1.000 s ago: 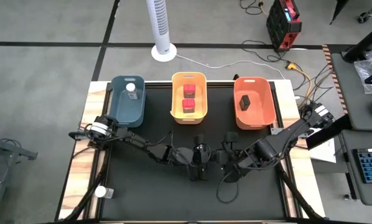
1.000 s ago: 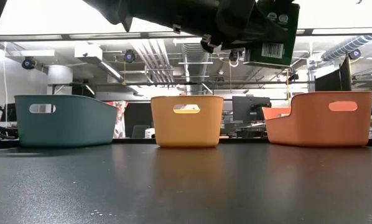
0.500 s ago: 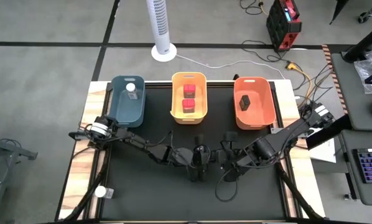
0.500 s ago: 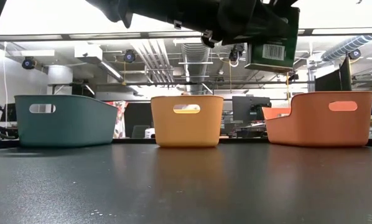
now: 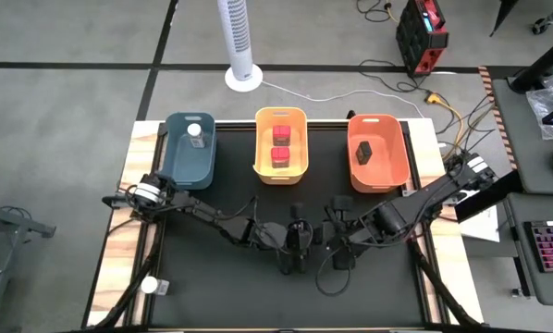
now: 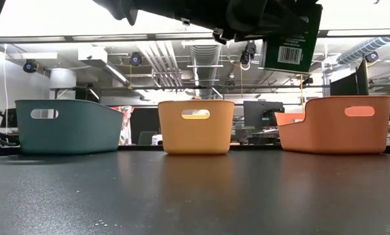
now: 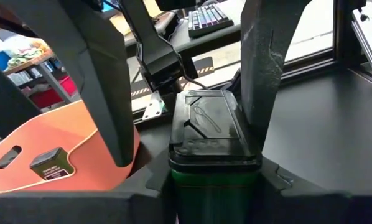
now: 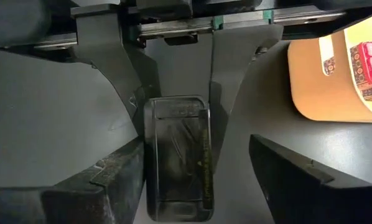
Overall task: Sort spices by type
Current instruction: Put the black seasoning can into the orange bin
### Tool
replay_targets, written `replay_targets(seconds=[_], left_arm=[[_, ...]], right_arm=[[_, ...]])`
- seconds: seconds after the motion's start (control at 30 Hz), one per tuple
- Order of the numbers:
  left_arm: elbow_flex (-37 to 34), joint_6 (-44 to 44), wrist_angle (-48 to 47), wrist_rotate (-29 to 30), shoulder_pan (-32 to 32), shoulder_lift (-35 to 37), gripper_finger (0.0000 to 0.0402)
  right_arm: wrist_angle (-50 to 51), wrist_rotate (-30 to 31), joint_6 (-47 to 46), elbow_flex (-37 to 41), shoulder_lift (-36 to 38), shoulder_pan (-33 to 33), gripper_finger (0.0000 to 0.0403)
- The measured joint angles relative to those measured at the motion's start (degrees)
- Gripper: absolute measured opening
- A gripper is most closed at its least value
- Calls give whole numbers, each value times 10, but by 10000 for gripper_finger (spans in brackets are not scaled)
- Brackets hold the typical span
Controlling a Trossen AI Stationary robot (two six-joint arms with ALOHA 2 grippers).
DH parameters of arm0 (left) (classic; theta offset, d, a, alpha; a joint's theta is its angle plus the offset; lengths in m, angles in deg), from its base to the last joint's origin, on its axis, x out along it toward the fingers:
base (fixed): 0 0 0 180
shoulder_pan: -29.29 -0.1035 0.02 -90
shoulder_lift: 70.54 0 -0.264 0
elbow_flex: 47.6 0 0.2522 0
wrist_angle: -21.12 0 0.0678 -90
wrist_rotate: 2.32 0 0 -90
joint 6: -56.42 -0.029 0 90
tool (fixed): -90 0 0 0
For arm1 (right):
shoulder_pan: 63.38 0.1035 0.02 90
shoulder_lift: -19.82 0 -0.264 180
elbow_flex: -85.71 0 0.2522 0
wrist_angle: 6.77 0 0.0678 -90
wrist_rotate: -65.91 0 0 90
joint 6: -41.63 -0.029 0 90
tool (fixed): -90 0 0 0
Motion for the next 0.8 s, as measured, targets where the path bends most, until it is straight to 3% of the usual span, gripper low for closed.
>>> replay_targets(seconds=[0.2, 0.43, 0.8], left_arm=[[6, -12, -2, 3, 4, 0, 132], [6, -7, -5, 5, 6, -1, 144], [10, 20, -59, 12, 7, 0, 148]], right_arm=[[-1, -13, 4, 0, 0, 0, 223], [4, -25, 8, 0, 0, 0, 119], [6, -37, -3, 0, 0, -1, 120]])
